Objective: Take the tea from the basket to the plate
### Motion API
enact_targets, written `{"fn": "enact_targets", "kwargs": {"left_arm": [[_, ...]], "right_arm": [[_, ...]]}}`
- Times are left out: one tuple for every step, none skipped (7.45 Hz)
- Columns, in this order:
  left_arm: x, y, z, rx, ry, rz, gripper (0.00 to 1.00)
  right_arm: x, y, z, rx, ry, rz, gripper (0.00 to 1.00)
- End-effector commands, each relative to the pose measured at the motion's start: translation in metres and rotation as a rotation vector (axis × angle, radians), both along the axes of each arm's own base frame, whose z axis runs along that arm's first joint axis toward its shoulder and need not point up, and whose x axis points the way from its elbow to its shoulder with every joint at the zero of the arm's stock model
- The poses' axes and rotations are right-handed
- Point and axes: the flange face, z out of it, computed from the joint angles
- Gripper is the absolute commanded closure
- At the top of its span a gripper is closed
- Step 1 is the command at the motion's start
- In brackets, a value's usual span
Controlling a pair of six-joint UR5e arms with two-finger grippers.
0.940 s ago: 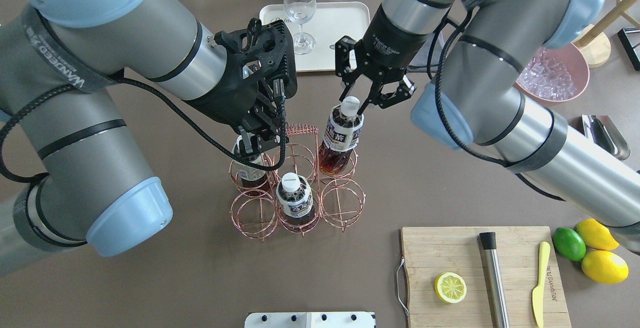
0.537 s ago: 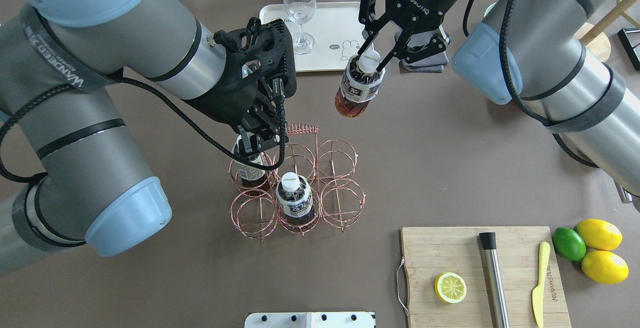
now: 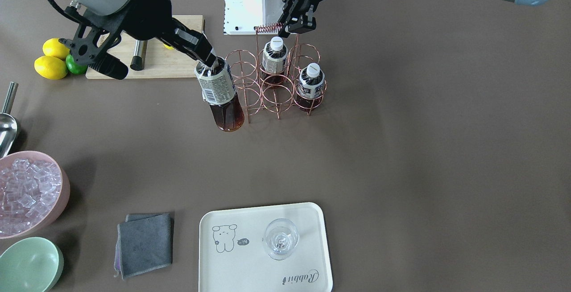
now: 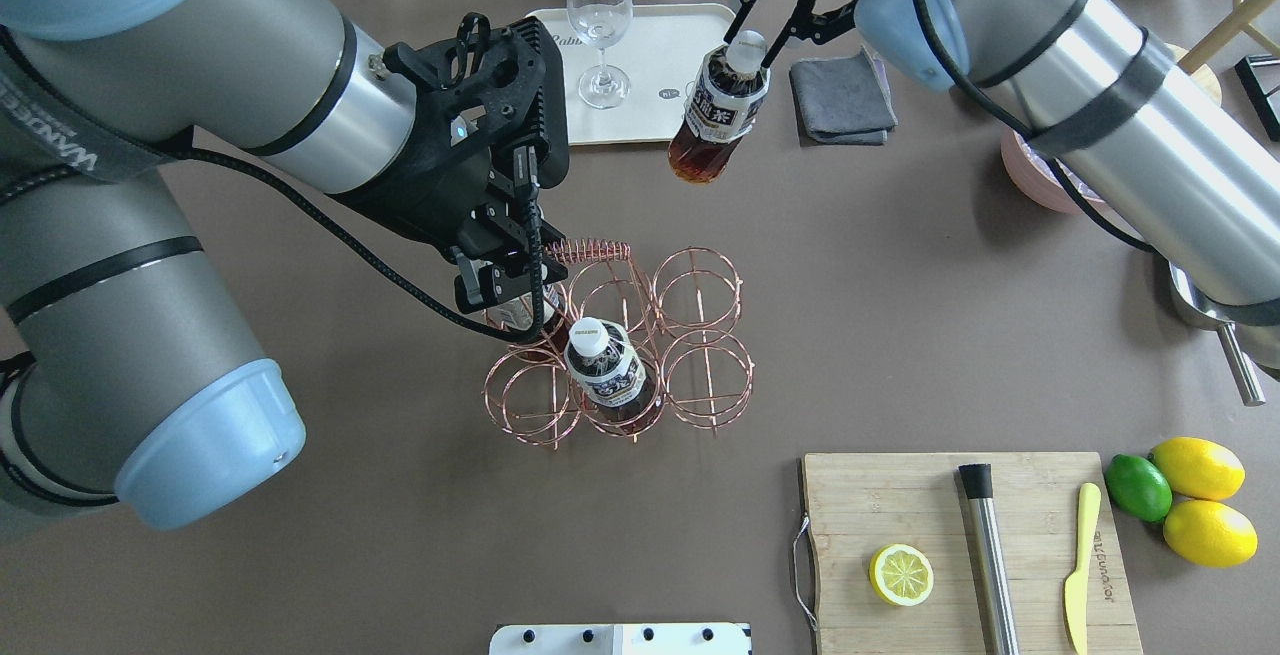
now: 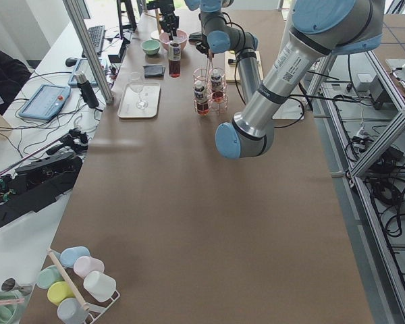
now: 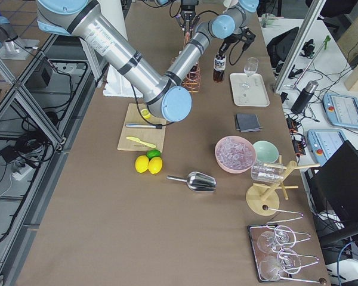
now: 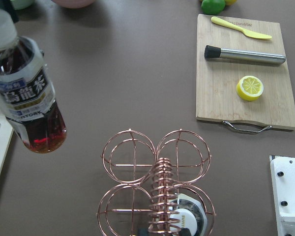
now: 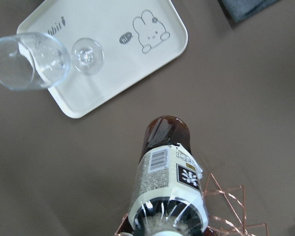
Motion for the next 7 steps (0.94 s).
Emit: {"fn": "enact_targets", "kwargs": {"left_arm": [[-0.020,0.009,-0.005,0.019,0.027,-0.007,1.00],[-0.034,0.000,-0.005,0.021,0.028,-0.039,1.00],[-0.053,-0.016,0.003,0.013,0.017,-0.085,1.00],[-0.083,-0.032,0.012,-0.001,0.016,-0.114,1.00],[-0.119,-0.051,0.030,-0.015,0.008,-0.130,1.00],[-0.150,-0.065,0.056,-0.013,-0.010,-0.135,1.00],[-0.178,-0.076,0.079,-0.012,-0.028,-0.158,1.00]], "right_arm": [[-0.028,-0.116,0.044,0.059,0.040,-0.053,1.00],[-0.041,-0.132,0.071,0.096,0.035,-0.057,1.00],[-0.058,-0.152,0.083,0.156,0.052,-0.062,1.00],[-0.078,-0.163,0.062,0.186,0.078,-0.069,1.00],[-0.087,-0.163,0.063,0.247,0.093,-0.081,1.00],[-0.091,-0.167,0.068,0.291,0.120,-0.094,1.00],[-0.098,-0.166,0.069,0.305,0.133,-0.104,1.00]]}}
